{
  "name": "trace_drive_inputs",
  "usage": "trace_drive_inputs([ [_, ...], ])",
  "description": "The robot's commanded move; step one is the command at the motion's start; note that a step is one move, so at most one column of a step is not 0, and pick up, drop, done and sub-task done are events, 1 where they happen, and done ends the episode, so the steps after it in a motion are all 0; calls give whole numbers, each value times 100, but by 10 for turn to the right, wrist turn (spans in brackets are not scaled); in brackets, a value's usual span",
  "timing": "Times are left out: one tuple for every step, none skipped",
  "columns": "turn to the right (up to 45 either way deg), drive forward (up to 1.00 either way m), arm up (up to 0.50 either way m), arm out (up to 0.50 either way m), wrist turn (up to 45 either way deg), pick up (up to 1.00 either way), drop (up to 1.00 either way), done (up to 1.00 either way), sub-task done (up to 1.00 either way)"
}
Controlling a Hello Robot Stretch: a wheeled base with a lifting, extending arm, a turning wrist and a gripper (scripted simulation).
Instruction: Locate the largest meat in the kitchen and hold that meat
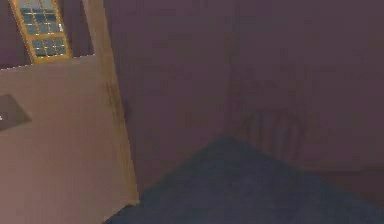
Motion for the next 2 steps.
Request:
trace_drive_inputs([
  [-450, 0, 0, 0, 0, 0, 0, 0, 0],
  [-30, 0, 0, 0, 0, 0, 0, 0, 0],
])
